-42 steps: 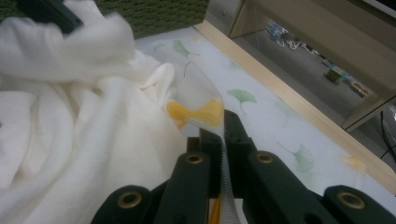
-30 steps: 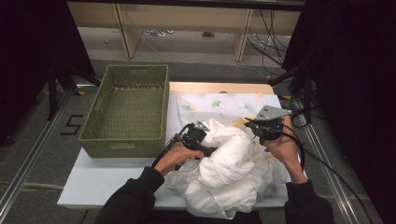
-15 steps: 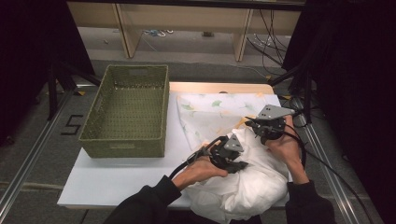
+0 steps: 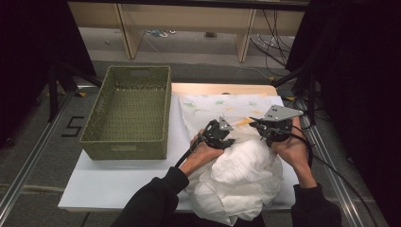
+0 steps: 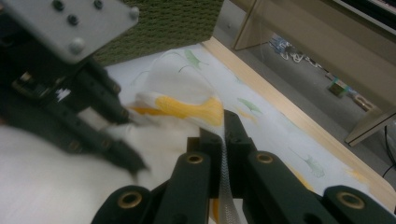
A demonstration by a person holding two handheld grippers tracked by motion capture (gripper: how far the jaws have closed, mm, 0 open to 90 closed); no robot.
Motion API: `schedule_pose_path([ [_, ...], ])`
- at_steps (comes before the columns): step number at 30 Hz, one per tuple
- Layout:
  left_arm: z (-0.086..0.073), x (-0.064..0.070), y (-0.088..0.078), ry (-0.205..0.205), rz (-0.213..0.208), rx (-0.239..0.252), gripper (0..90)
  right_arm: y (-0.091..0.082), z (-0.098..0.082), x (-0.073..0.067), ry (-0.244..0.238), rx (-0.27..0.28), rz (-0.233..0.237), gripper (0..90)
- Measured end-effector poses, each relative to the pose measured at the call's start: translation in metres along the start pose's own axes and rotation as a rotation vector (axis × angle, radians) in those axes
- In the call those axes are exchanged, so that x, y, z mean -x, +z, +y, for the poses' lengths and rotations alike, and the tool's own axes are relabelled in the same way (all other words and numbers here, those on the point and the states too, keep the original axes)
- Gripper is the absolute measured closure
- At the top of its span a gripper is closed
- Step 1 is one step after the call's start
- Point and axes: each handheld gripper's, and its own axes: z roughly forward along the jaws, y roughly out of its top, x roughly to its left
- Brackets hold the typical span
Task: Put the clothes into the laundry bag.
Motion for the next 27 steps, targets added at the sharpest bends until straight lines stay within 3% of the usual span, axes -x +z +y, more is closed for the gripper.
schedule_pose_path([
  [1,0.0,-0.005,-0.002,0.025,0.035,-0.011,77.3,-0.001,0.0,0.0,0.005,0.0,0.001,89.8],
  [2,0.0,-0.009,-0.003,0.005,0.043,-0.009,77.2,-0.002,0.001,0.0,0.001,-0.002,-0.008,89.8],
  [4,-0.003,-0.014,0.001,-0.085,0.001,-0.003,75.1,0.0,0.0,-0.001,0.01,-0.003,0.007,89.8],
  [6,-0.005,-0.014,0.003,-0.112,-0.055,-0.044,66.0,0.003,0.0,-0.003,0.002,-0.016,0.013,89.7],
  [9,-0.005,-0.009,-0.012,-0.102,-0.037,-0.022,47.9,0.005,0.0,-0.004,-0.002,-0.02,0.014,89.8],
  [14,0.001,-0.007,-0.058,-0.093,-0.052,0.014,34.3,0.004,-0.002,-0.001,0.002,-0.023,0.01,89.8],
  [17,-0.002,-0.003,-0.082,-0.097,-0.097,0.021,32.0,0.003,-0.002,0.0,-0.001,-0.021,-0.003,89.7],
  [18,-0.005,0.0,-0.089,-0.082,-0.109,0.017,30.7,0.002,-0.002,-0.001,0.017,-0.022,0.006,89.7],
  [20,-0.01,0.007,-0.101,-0.046,-0.128,0.015,28.7,0.003,-0.003,0.0,0.01,-0.02,0.005,89.7],
  [21,-0.012,0.01,-0.105,-0.046,-0.16,0.022,27.0,0.004,-0.003,0.0,0.015,-0.023,0.013,89.7],
  [24,-0.015,0.021,-0.112,-0.068,-0.249,0.037,24.1,0.004,-0.004,0.0,0.018,-0.027,0.01,89.7],
  [25,-0.015,0.026,-0.112,-0.059,-0.278,0.032,23.9,0.004,-0.004,0.001,0.02,-0.027,0.01,89.7],
  [27,-0.017,0.036,-0.107,-0.022,-0.291,0.007,22.5,0.004,-0.004,0.001,0.019,-0.027,0.009,89.7],
])
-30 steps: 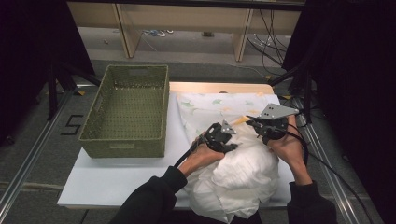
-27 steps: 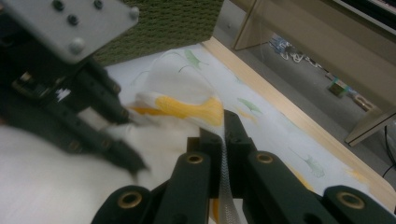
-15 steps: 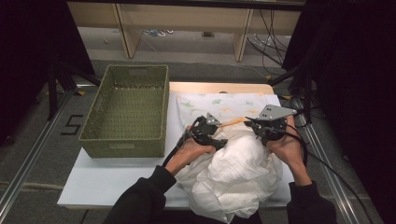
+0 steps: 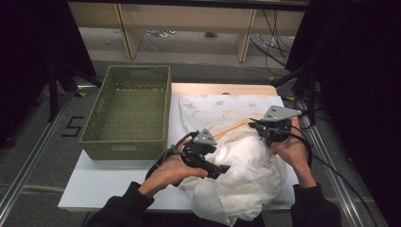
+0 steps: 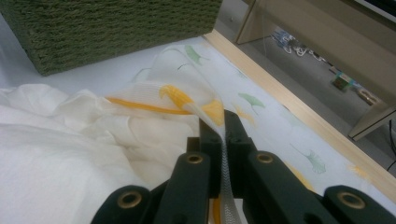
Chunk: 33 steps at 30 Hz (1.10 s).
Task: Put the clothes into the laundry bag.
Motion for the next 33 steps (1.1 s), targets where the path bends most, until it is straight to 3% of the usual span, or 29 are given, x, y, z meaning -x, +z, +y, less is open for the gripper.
schedule_pose_path([
  [2,-0.003,0.006,0.015,-0.007,-0.028,-0.021,20.4,0.0,0.0,0.0,-0.003,0.002,0.001,89.7],
  [5,-0.008,0.005,0.04,0.106,0.019,-0.097,20.5,-0.001,0.0,0.0,-0.008,-0.003,-0.005,89.7],
  [6,-0.008,0.003,0.048,0.153,0.02,-0.114,27.5,0.0,0.0,-0.001,-0.002,-0.003,0.002,89.7],
  [7,-0.008,0.001,0.053,0.167,0.029,-0.128,38.2,0.0,0.001,-0.001,-0.013,0.001,0.002,89.7],
  [8,-0.008,-0.002,0.058,0.172,0.035,-0.11,50.7,0.0,0.001,-0.001,-0.012,0.004,0.006,89.7],
  [9,-0.007,-0.003,0.063,0.135,0.053,-0.08,59.4,0.0,0.001,-0.001,-0.011,0.005,0.007,89.7],
  [11,-0.001,-0.009,0.066,0.109,0.123,-0.071,69.0,-0.002,0.001,-0.001,0.001,-0.004,0.001,89.7],
  [13,0.006,-0.02,0.065,0.085,0.206,-0.03,72.5,-0.003,0.002,0.0,-0.001,0.008,0.003,89.8],
  [14,0.01,-0.028,0.064,0.093,0.236,-0.025,73.5,-0.004,0.002,0.001,-0.009,0.015,0.005,89.8],
  [15,0.012,-0.035,0.063,0.069,0.263,-0.019,73.8,-0.006,0.003,-0.001,0.003,0.017,0.003,89.8],
  [18,0.018,-0.056,0.063,0.012,0.305,-0.001,73.9,-0.008,0.006,-0.003,-0.009,0.028,0.013,89.7],
  [20,0.019,-0.064,0.072,-0.055,0.295,0.021,73.8,-0.007,0.008,-0.005,-0.015,0.031,0.015,89.7],
  [22,0.015,-0.066,0.089,-0.09,0.259,-0.013,72.5,-0.005,0.008,-0.007,-0.022,0.025,0.017,89.7],
  [26,0.012,-0.074,0.108,-0.123,0.24,-0.012,69.8,-0.006,0.008,-0.006,-0.027,0.031,0.006,89.8],
  [29,0.013,-0.083,0.106,-0.159,0.24,0.0,61.8,-0.005,0.007,-0.007,-0.022,0.023,0.021,89.8],
  [33,0.012,-0.076,0.088,-0.136,0.232,-0.024,40.6,-0.003,0.006,-0.007,-0.024,0.017,0.026,89.7],
])
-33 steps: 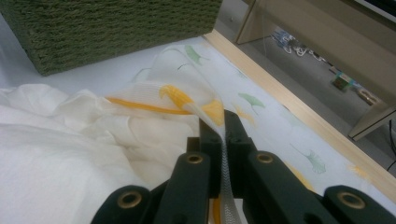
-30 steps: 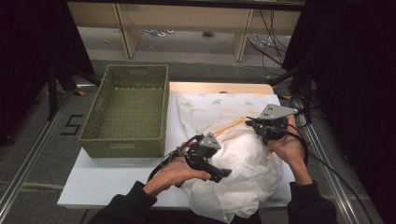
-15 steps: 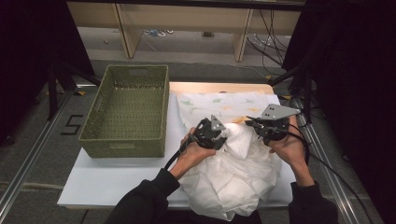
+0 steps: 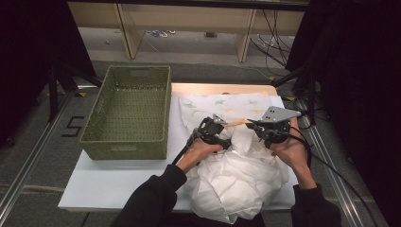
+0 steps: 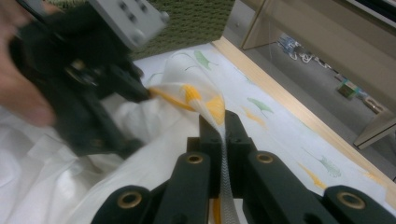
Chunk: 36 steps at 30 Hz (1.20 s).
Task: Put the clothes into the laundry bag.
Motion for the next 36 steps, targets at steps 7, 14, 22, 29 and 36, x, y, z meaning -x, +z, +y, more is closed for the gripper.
schedule_pose_path([
  [7,-0.02,0.017,-0.058,0.086,-0.031,0.008,21.0,-0.001,0.0,0.0,0.012,0.001,-0.014,89.7],
  [14,-0.048,0.037,-0.043,0.198,-0.165,-0.143,15.6,0.001,0.001,-0.001,-0.003,-0.001,-0.004,89.7],
  [22,-0.038,0.046,0.007,0.146,-0.163,-0.034,74.6,0.001,0.0,-0.001,-0.006,-0.003,-0.001,89.7],
  [29,-0.011,0.033,-0.005,0.103,-0.069,0.062,83.2,-0.005,0.002,-0.001,0.001,0.009,-0.013,89.7],
  [36,0.01,0.015,-0.004,0.013,-0.007,0.137,83.5,-0.014,0.009,-0.003,-0.015,0.036,-0.015,89.8],
])
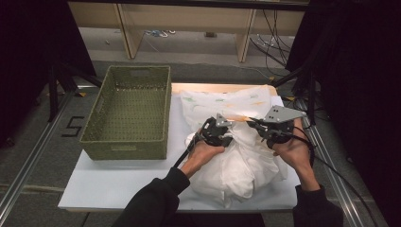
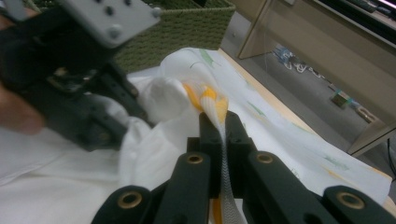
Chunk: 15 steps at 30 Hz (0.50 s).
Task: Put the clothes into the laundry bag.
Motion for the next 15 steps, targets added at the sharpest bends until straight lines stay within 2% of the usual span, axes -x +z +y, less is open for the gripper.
schedule_pose_path([
  [2,-0.002,-0.005,0.011,-0.02,0.024,-0.009,83.4,-0.001,0.001,0.0,0.0,0.001,0.005,89.8],
  [5,-0.012,-0.016,0.034,-0.039,0.048,-0.083,80.4,0.002,0.0,-0.002,-0.006,-0.004,0.018,89.8],
  [6,-0.017,-0.02,0.04,-0.105,0.044,-0.082,77.8,0.003,0.0,-0.003,-0.003,-0.011,0.024,89.8],
  [7,-0.019,-0.022,0.039,-0.114,0.036,-0.074,72.6,0.005,-0.001,-0.003,-0.003,-0.018,0.024,89.8],
  [8,-0.019,-0.021,0.036,-0.117,0.028,-0.076,69.9,0.006,-0.003,-0.002,-0.002,-0.025,0.023,89.8],
  [10,-0.017,-0.019,0.023,-0.084,0.031,-0.079,61.4,0.008,-0.006,0.0,-0.002,-0.029,0.022,89.8],
  [13,-0.018,-0.015,-0.006,-0.048,0.029,-0.063,44.5,0.007,-0.007,0.003,0.018,-0.026,0.016,89.8],
  [14,-0.018,-0.014,-0.016,-0.033,0.05,-0.043,41.4,0.006,-0.007,0.004,0.007,-0.02,0.015,89.8],
  [15,-0.018,-0.014,-0.024,-0.004,0.08,-0.043,39.2,0.005,-0.007,0.003,0.017,-0.023,0.018,89.8],
])
